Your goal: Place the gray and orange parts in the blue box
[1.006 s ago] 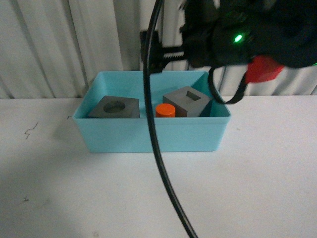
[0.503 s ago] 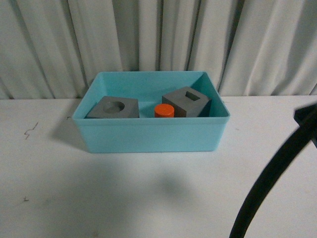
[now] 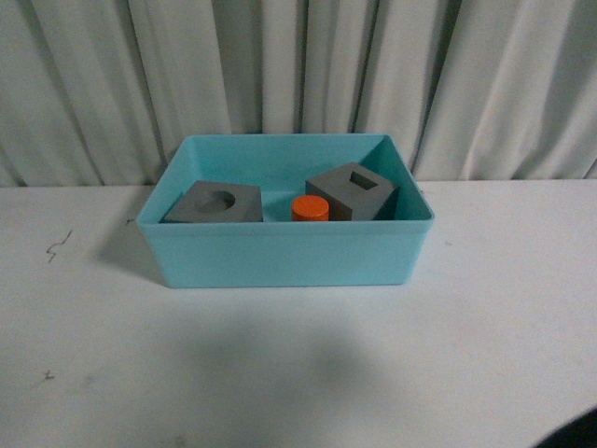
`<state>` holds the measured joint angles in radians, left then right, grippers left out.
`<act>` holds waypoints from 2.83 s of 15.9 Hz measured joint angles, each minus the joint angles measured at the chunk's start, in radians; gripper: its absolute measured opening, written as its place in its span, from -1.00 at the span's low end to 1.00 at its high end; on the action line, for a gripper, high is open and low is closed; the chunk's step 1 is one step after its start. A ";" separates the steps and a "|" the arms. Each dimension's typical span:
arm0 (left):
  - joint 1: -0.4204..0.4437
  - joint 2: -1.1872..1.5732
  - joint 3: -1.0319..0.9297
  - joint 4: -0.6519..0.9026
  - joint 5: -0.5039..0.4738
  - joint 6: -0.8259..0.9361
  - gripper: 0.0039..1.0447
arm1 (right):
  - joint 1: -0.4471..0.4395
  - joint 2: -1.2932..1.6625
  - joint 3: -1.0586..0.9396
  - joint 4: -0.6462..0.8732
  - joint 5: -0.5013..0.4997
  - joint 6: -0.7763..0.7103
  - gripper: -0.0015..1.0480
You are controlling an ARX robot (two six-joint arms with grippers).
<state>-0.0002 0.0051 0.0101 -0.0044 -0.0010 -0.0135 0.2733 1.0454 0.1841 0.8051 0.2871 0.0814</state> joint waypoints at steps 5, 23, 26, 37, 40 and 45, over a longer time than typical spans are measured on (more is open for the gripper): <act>0.000 0.000 0.000 0.000 0.000 0.000 0.88 | -0.094 -0.181 -0.082 -0.074 -0.105 -0.066 -0.79; 0.000 0.000 0.000 0.001 0.000 0.000 0.88 | -0.274 -0.809 -0.173 -0.567 -0.285 -0.076 -0.96; 0.000 0.000 0.000 0.001 0.000 0.000 0.88 | -0.274 -0.860 -0.173 -0.620 -0.285 -0.076 -0.96; 0.000 0.000 0.000 0.001 0.000 0.000 0.88 | -0.274 -1.042 -0.172 -0.809 -0.286 -0.079 -0.89; 0.000 0.000 0.000 0.001 0.000 0.000 0.88 | -0.274 -1.042 -0.172 -0.809 -0.286 -0.079 -0.24; 0.000 0.000 0.000 0.001 0.000 0.000 0.88 | -0.274 -1.042 -0.172 -0.809 -0.286 -0.079 0.92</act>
<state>-0.0006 0.0051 0.0101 -0.0032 -0.0006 -0.0135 -0.0002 0.0036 0.0116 -0.0036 0.0010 0.0029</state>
